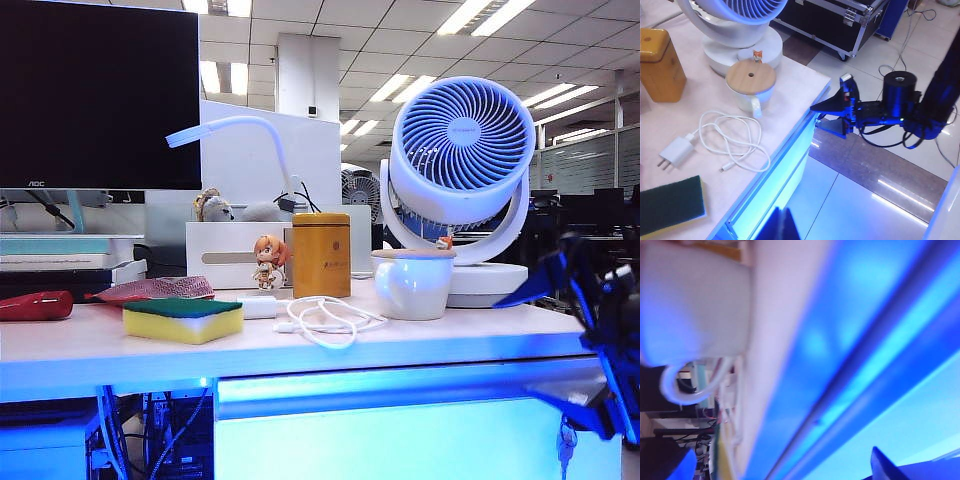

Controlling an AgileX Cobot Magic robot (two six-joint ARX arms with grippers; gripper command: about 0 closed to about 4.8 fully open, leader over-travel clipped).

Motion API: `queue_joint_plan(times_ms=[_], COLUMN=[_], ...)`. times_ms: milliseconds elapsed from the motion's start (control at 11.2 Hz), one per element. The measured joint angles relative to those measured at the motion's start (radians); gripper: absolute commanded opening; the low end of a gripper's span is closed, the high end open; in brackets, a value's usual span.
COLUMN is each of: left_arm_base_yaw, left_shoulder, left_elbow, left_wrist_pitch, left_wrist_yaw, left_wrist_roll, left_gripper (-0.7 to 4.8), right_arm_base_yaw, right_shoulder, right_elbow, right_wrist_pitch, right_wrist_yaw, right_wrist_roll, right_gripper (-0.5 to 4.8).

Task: Open the drawer, place the cleaning sponge inside, then close the drawer.

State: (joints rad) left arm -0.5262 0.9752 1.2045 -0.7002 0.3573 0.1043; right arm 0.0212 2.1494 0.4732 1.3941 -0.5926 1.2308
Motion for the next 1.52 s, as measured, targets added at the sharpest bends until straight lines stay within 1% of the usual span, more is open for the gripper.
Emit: queue_joint_plan(times_ms=[626,805,1073,1431,1520], left_arm_base_yaw=[0.0,0.0,0.0,0.0,0.0], left_shoulder=[0.0,0.0,0.0,0.0,0.0], left_elbow=[0.0,0.0,0.0,0.0,0.0], left_wrist_pitch=[0.0,0.0,0.0,0.0,0.0], left_wrist_yaw=[0.0,0.0,0.0,0.0,-0.001], left_wrist_roll=[0.0,0.0,0.0,0.0,-0.003], left_gripper=[-0.05,-0.05,-0.05,-0.05,-0.05], right_arm_base_yaw=[0.0,0.0,0.0,0.002,0.0], right_shoulder=[0.084,0.104,0.104,0.106,0.106], right_elbow=[0.122,0.134,0.161,0.182,0.196], right_wrist_pitch=[0.0,-0.001,-0.001,-0.016,-0.011], right_wrist_yaw=[0.013,0.011,-0.034,-0.053,-0.078], right_wrist_roll=[0.001,0.001,-0.01,-0.009,-0.02], right_gripper=[4.79,4.79,4.79,4.79,4.79])
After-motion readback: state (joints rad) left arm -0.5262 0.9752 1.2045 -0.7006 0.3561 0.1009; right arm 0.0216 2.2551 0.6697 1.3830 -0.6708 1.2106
